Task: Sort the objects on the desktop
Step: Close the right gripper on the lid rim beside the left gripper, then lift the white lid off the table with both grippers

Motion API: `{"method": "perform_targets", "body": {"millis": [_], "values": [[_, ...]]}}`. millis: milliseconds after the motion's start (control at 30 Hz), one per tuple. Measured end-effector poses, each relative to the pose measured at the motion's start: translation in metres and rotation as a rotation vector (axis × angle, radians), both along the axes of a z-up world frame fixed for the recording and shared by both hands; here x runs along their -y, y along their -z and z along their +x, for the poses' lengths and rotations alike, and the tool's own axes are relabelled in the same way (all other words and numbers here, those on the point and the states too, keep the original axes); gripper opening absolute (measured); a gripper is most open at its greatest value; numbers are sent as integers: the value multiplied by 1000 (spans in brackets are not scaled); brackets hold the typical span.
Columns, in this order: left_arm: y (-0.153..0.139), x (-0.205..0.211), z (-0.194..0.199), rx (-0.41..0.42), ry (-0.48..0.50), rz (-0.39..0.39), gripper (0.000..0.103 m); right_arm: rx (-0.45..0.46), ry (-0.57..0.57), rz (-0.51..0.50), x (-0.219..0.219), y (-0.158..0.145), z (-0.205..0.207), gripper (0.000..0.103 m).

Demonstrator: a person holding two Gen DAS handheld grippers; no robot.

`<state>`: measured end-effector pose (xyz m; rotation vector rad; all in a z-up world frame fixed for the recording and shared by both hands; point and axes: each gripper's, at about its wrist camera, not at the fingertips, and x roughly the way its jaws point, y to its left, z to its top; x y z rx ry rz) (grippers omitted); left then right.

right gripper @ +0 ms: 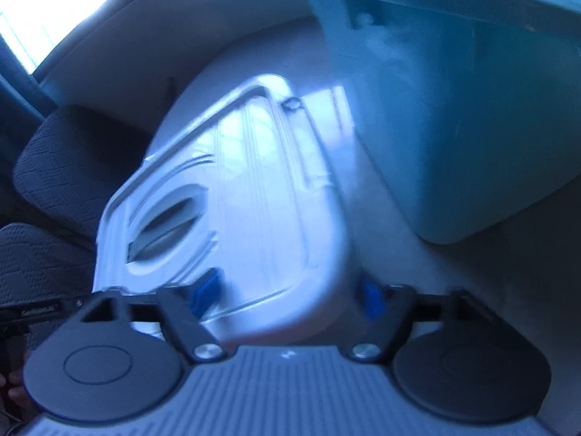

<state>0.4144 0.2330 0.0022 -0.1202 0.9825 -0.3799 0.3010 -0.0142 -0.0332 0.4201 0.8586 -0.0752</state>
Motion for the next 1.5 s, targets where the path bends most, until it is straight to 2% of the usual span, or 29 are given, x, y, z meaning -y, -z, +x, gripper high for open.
{"method": "perform_targets", "body": {"millis": [133, 200, 233, 300, 400, 500, 600, 700, 767, 833, 900, 967, 1133, 1200, 1300, 1367, 1500], "values": [[1, -5, -1, -16, -27, -12, 47, 16, -1, 19, 6, -1, -4, 65], [-3, -3, -5, 7, -25, -7, 30, 44, -11, 27, 8, -4, -8, 56], [-6, -1, -8, 1, -6, -42, 20, 54, -31, 30, 7, -8, -9, 53], [-11, 9, -11, -4, 37, -75, 19, 66, -85, -10, -6, -14, -7, 50], [-12, 25, -14, 27, 50, 8, 19, 91, -142, -78, -27, -23, -6, 48], [-9, 20, -14, 15, 3, 7, 19, 84, -105, -32, -21, -22, -4, 44], [-3, -1, -16, -29, -84, 8, 23, 70, -78, 0, -11, -18, -5, 44], [10, -31, -18, -99, -185, -17, 33, 63, -69, 7, -8, -16, -6, 44], [22, -54, -23, -148, -238, -63, 50, 58, -64, 5, -12, -15, -4, 45], [34, -71, -30, -185, -283, -112, 63, 54, -61, 8, -13, -11, -3, 45], [46, -85, -36, -219, -323, -166, 64, 54, -58, 3, -14, -8, -4, 46], [59, -93, -40, -250, -344, -255, 64, 53, -56, -3, -17, -5, -3, 46], [89, -99, -44, -284, -402, -540, 70, 49, -52, 16, -21, -4, 4, 46], [95, -94, -43, -292, -407, -606, 72, 43, -50, 29, -21, -2, 6, 46], [89, -84, -44, -230, -391, -570, 73, 48, -57, 17, -24, -2, 6, 46], [83, -82, -44, -198, -374, -554, 67, 52, -51, 12, -25, -2, 5, 46], [70, -85, -42, -162, -333, -528, 64, 62, -29, 17, -23, -7, 1, 47]]}}
